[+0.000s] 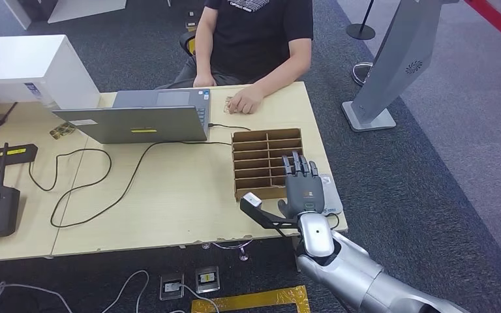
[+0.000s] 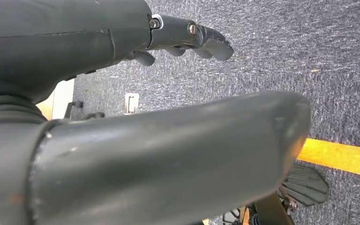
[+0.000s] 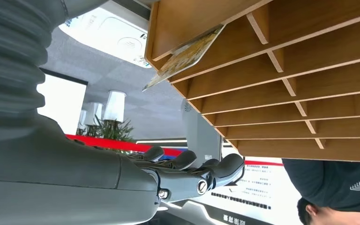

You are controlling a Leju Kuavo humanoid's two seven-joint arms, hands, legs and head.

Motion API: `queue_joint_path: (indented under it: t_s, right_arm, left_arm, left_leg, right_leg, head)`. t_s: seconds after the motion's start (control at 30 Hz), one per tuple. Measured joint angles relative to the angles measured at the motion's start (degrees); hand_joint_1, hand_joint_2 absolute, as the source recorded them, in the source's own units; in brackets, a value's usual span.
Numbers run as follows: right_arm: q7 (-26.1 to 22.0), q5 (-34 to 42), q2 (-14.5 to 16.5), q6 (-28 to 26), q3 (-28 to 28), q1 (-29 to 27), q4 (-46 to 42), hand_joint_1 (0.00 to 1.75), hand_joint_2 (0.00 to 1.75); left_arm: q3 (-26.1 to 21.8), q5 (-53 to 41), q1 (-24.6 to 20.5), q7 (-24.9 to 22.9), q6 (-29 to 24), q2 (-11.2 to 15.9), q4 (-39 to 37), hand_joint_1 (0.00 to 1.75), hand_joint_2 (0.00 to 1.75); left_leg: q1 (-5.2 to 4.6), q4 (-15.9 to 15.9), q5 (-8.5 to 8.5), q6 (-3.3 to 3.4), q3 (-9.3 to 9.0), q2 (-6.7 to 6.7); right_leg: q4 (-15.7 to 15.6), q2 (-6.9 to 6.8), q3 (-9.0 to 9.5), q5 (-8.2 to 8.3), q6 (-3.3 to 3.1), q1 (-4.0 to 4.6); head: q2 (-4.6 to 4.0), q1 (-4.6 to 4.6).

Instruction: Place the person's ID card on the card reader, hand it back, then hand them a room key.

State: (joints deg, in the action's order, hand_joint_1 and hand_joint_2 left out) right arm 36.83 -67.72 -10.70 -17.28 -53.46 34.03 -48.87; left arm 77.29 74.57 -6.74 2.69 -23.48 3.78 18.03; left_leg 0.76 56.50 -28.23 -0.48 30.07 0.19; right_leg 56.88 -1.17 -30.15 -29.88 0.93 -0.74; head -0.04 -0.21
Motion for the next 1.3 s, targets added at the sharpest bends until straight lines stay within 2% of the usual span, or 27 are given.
queue_joint_path:
  t_s: [0.23, 0.53, 0.87, 1.3]
  right_arm:
    - [-0.44, 4.22, 0.36, 0.65, -0.66, 0.17, -1.13, 0.00, 1.75]
    - [-2.31, 8.80, 0.51, 4.78, -3.05, 1.01, -3.38, 0.00, 1.75]
    - [-0.89, 8.99, 0.32, 4.23, -4.95, 1.42, -4.02, 0.00, 1.75]
    - [-0.01, 5.68, -0.40, 3.80, -7.02, 1.47, -3.79, 0.00, 1.75]
  left_arm:
    - [0.00, -0.10, 0.00, 0.02, 0.07, 0.00, 0.01, 0.00, 0.00]
    - [0.00, -0.27, 0.00, -0.04, -0.01, 0.00, 0.02, 0.00, 0.00]
    - [0.00, -0.52, 0.01, -0.16, -0.06, 0.00, 0.02, 0.00, 0.00]
    - [0.00, -0.75, 0.02, -0.20, -0.34, 0.00, 0.02, 0.00, 0.00]
  left_leg:
    - [0.00, 0.00, 0.00, 0.00, 0.00, 0.00]
    - [0.00, 0.00, 0.00, 0.00, 0.00, 0.00]
    - [0.00, 0.00, 0.00, 0.00, 0.00, 0.00]
    - [0.00, 0.00, 0.00, 0.00, -0.01, 0.00]
  right_leg:
    - [0.00, 0.00, 0.00, 0.00, 0.00, 0.00]
    - [0.01, 0.00, 0.00, 0.00, 0.00, 0.00]
    - [0.00, 0.00, 0.00, 0.00, 0.00, 0.00]
    - [0.00, 0.01, -0.01, 0.00, 0.00, 0.00]
  head:
    - [0.00, 0.01]
    - [0.00, 0.01]
    - [0.00, 0.00]
    - [0.00, 0.01]
